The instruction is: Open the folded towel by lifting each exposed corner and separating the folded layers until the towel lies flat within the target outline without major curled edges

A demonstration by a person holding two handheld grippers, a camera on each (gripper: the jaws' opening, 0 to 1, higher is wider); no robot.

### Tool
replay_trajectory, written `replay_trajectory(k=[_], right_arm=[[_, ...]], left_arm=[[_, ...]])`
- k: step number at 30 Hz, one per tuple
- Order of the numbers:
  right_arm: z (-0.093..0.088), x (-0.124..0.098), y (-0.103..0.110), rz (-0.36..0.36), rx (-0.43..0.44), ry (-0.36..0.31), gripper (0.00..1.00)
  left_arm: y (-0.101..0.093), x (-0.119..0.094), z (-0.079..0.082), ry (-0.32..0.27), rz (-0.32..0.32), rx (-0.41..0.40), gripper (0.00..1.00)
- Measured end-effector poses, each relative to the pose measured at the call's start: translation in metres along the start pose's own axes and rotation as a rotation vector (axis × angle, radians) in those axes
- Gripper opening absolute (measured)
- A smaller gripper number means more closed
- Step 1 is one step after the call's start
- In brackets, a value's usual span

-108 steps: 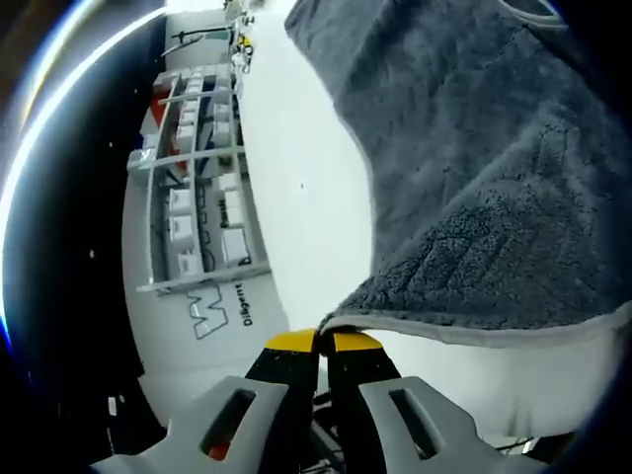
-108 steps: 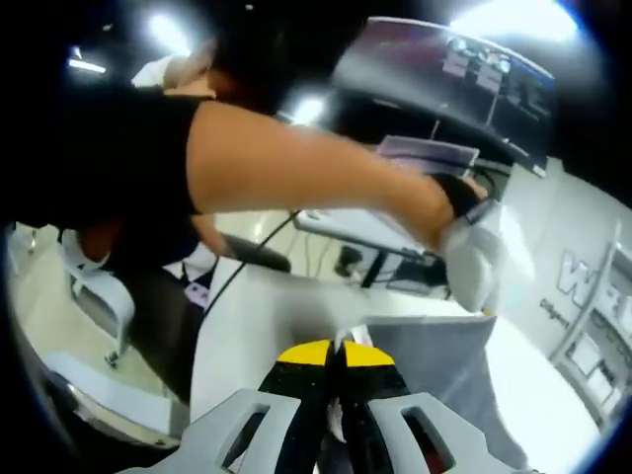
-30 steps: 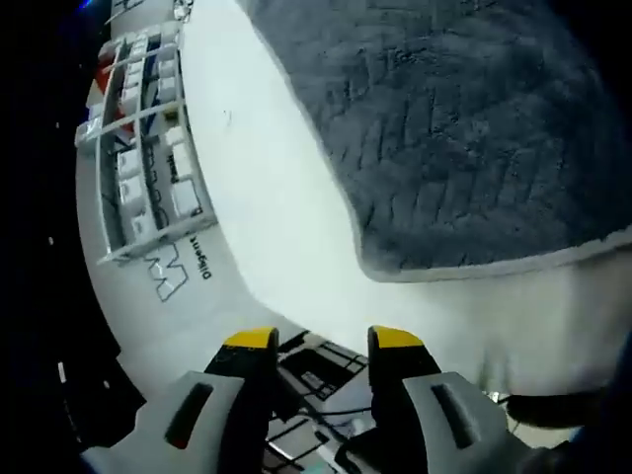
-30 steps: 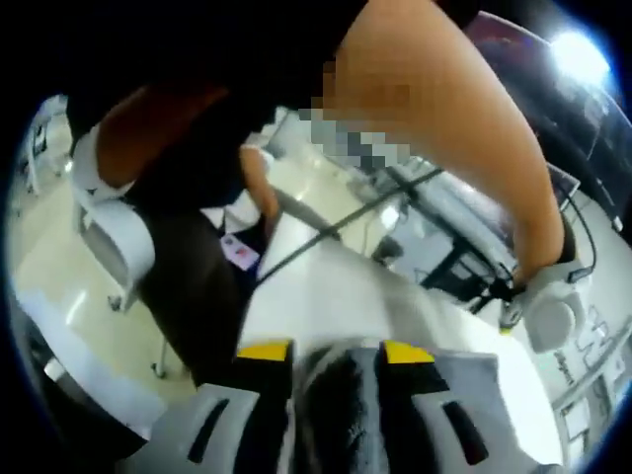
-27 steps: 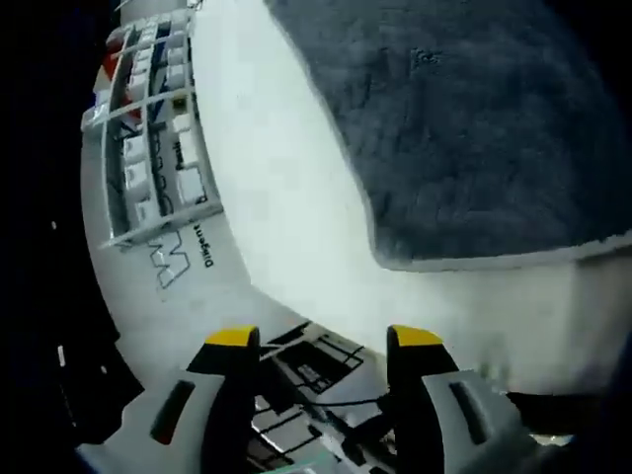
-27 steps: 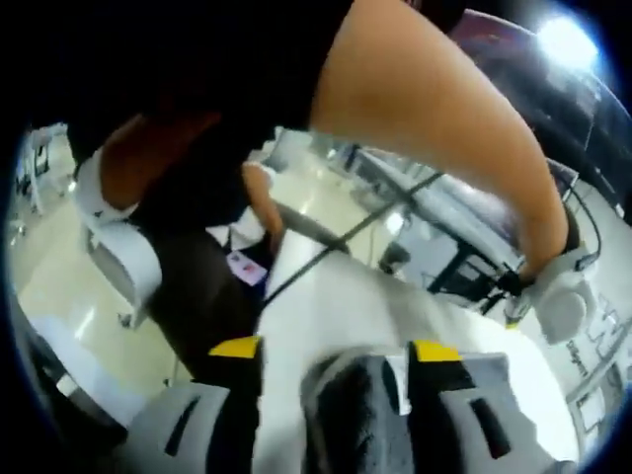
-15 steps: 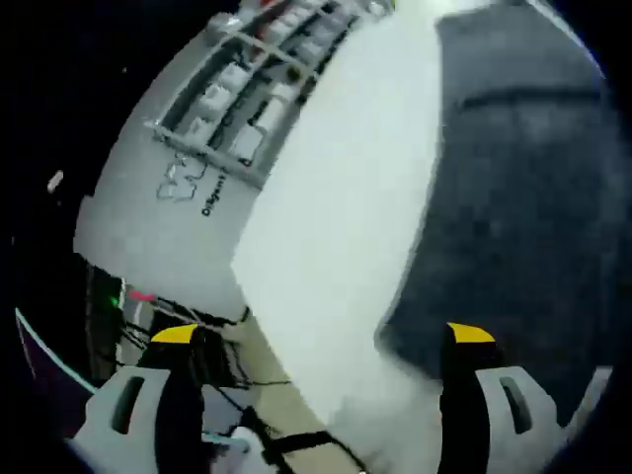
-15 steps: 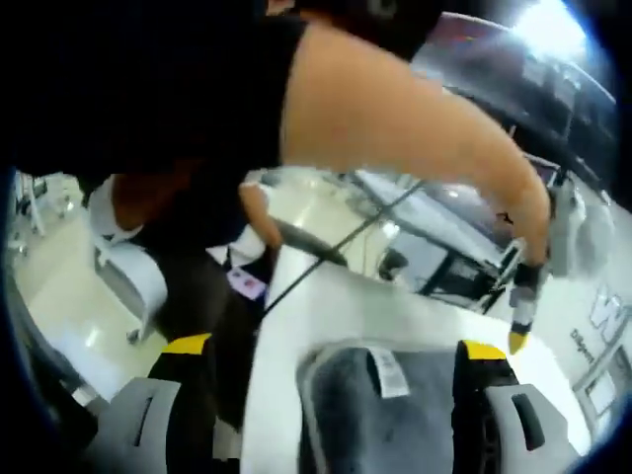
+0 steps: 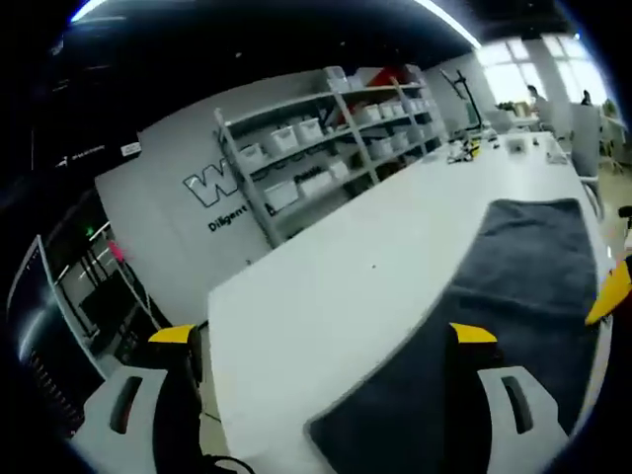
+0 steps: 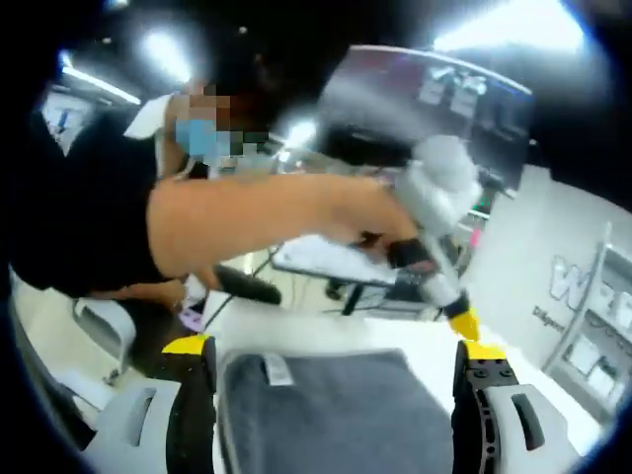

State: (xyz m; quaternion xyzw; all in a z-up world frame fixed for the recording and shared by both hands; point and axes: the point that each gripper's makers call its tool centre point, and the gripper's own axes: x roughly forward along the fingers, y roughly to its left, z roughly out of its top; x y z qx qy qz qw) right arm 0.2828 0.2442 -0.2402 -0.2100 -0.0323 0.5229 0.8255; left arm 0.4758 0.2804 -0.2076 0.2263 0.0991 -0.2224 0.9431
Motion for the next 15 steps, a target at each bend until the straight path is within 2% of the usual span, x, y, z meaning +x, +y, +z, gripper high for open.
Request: replay_trajectory(k=[4,7,12,15], right_arm=[[-0.005,-0.032,-0.037,-0.095,-0.004,0.039,1.00],[0.001,-0.054,-0.066,-0.161,0.027,0.008,1.00],[0.002,-0.095,-0.110,-0.246,0.046,-0.002,1.00],[0.001,-0.114,-0.126,-0.283,0.043,0.005,1.00]], left_arm=[[-0.003,0.003,0.000,0.013,0.024,-0.019,1.00],[-0.004,0.002,0.002,0.008,0.036,-0.023,1.00],[-0.008,-0.006,0.016,-0.049,0.022,-0.078,1.00],[-0.009,-0.010,0.023,-0.079,0.018,-0.113,1.00]])
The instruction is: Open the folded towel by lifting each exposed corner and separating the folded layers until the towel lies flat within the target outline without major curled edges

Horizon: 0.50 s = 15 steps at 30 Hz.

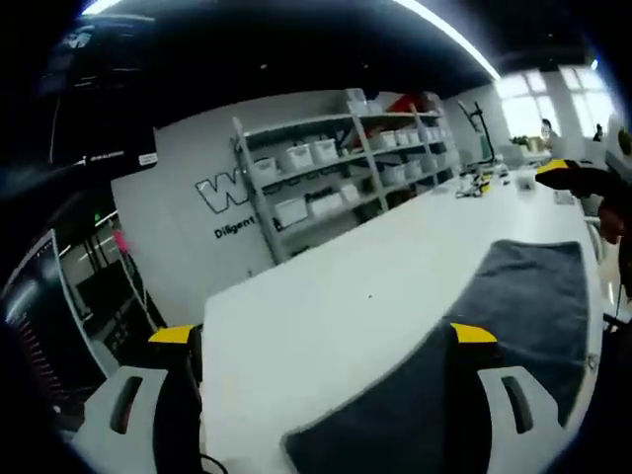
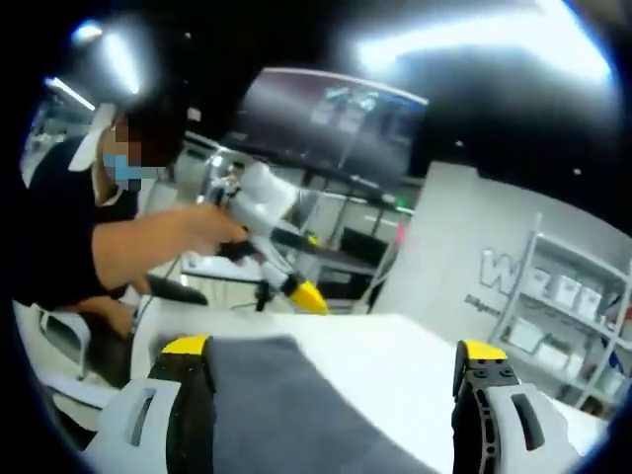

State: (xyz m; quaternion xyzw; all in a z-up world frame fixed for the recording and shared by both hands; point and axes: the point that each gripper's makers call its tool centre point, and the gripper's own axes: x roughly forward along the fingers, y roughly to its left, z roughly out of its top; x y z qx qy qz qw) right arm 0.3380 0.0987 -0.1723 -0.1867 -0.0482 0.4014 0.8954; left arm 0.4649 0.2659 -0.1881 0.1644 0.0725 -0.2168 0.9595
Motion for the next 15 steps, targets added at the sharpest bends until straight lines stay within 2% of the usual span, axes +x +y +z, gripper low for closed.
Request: replay_trajectory(k=[6,9,13,15], right_arm=[[0.006,-0.035,-0.051,-0.101,-0.023,-0.004,1.00],[0.005,-0.056,-0.078,-0.150,-0.021,-0.002,1.00],[-0.002,-0.078,-0.111,-0.226,-0.033,0.010,1.00],[-0.011,-0.088,-0.127,-0.257,-0.042,0.033,1.00]], left_arm=[[-0.010,-0.002,0.003,-0.001,-0.021,-0.013,1.00],[-0.006,0.001,0.004,-0.003,-0.020,-0.011,1.00],[0.002,0.006,-0.003,0.007,-0.003,0.016,1.00],[0.004,0.008,-0.008,0.021,-0.014,0.004,1.00]])
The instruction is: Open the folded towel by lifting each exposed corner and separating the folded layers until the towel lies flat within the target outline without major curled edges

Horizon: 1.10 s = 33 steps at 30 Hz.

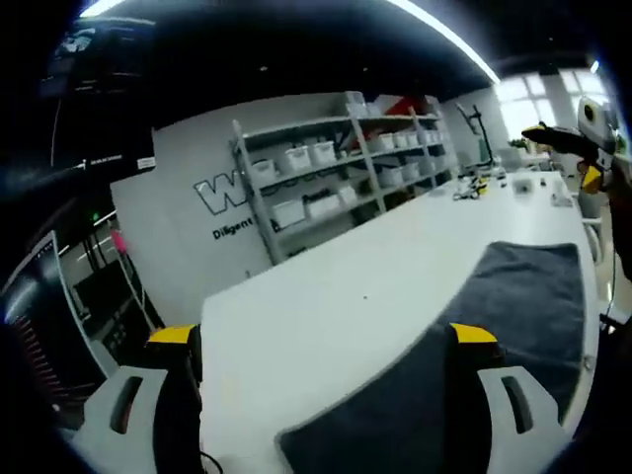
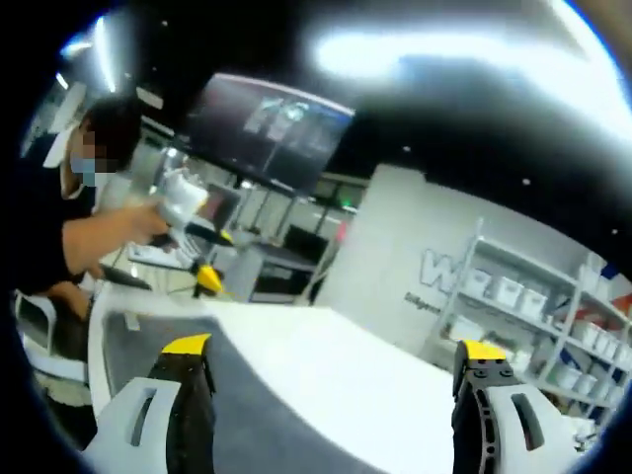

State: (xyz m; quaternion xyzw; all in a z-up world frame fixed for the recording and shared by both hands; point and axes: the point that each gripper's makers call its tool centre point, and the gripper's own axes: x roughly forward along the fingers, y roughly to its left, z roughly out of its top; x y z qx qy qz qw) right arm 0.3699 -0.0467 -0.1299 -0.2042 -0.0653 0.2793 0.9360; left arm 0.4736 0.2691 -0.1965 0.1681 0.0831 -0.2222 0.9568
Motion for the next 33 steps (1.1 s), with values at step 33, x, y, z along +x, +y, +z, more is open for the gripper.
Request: replay_trajectory(k=[33], right_arm=[[-0.096,-0.059,-0.129,-0.220,0.025,0.152,1.00]], left_arm=[[0.017,0.021,-0.088,0.253,0.072,-0.033,0.93]])
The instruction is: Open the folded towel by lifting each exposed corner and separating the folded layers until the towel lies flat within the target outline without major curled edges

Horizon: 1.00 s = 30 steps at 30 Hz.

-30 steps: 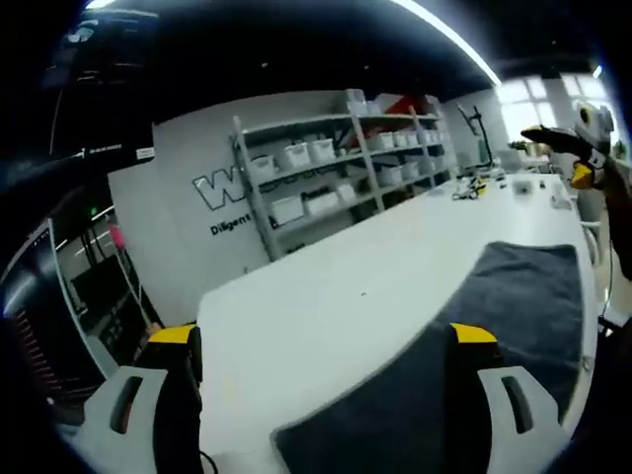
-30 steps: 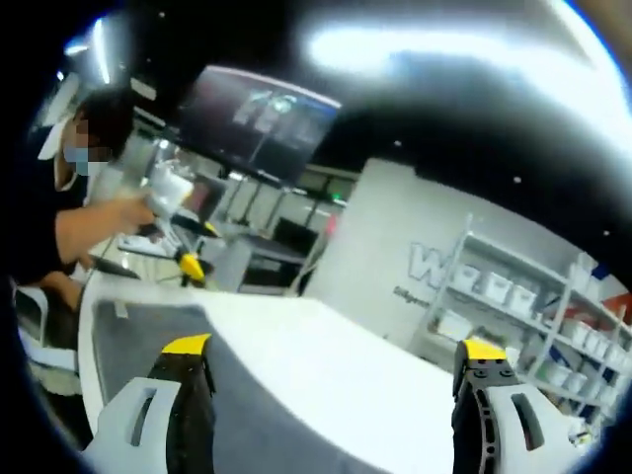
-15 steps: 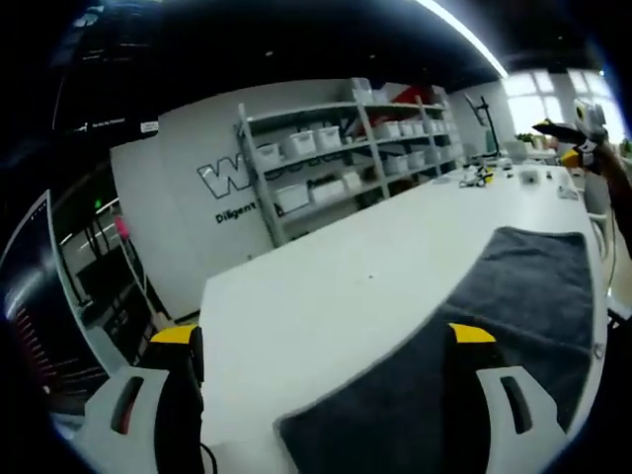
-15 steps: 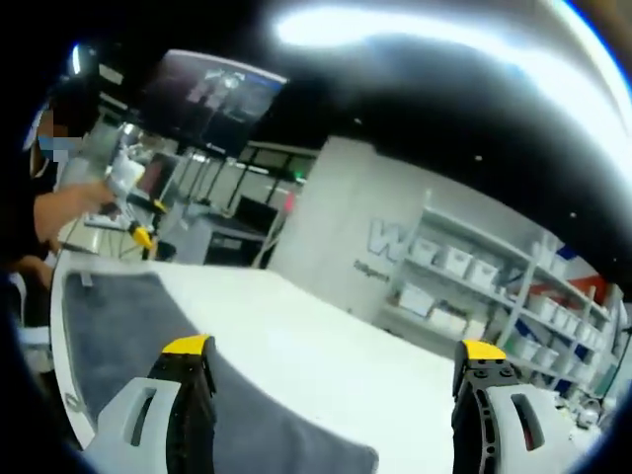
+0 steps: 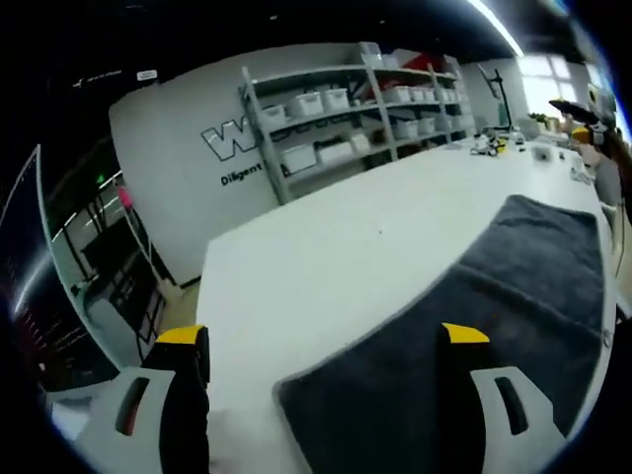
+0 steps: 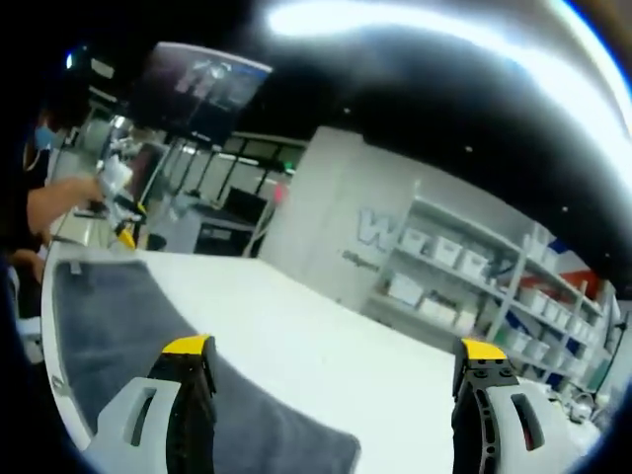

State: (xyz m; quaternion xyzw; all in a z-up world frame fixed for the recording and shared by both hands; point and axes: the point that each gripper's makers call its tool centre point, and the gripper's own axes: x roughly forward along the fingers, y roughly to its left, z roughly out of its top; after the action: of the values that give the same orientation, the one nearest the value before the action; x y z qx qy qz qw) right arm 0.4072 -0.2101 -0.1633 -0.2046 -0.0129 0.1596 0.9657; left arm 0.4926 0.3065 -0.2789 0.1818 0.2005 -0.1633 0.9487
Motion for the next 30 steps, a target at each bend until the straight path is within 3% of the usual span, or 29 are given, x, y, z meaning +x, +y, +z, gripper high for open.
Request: replay_trajectory(k=[3,6,11,18,25,30], right_arm=[[-0.006,0.006,0.001,0.018,0.012,0.013,1.00],[-0.013,0.011,0.002,0.019,0.006,0.032,1.00],[-0.023,0.019,-0.003,0.020,0.011,0.048,1.00],[-0.045,0.031,-0.011,0.024,0.030,0.094,0.96],[-0.085,0.048,-0.032,-0.006,0.057,0.171,0.83],[-0.125,0.063,-0.045,-0.011,0.158,0.250,0.71]], left_arm=[[0.005,0.005,-0.009,0.026,0.023,-0.023,0.92],[-0.005,0.006,-0.019,0.048,0.022,-0.051,0.88],[-0.009,0.013,-0.034,0.090,0.026,-0.023,0.84],[-0.010,0.020,-0.051,0.126,0.042,-0.051,0.73],[-0.015,0.026,-0.060,0.134,0.061,-0.075,0.67],[-0.010,0.030,-0.061,0.117,0.087,-0.119,0.63]])
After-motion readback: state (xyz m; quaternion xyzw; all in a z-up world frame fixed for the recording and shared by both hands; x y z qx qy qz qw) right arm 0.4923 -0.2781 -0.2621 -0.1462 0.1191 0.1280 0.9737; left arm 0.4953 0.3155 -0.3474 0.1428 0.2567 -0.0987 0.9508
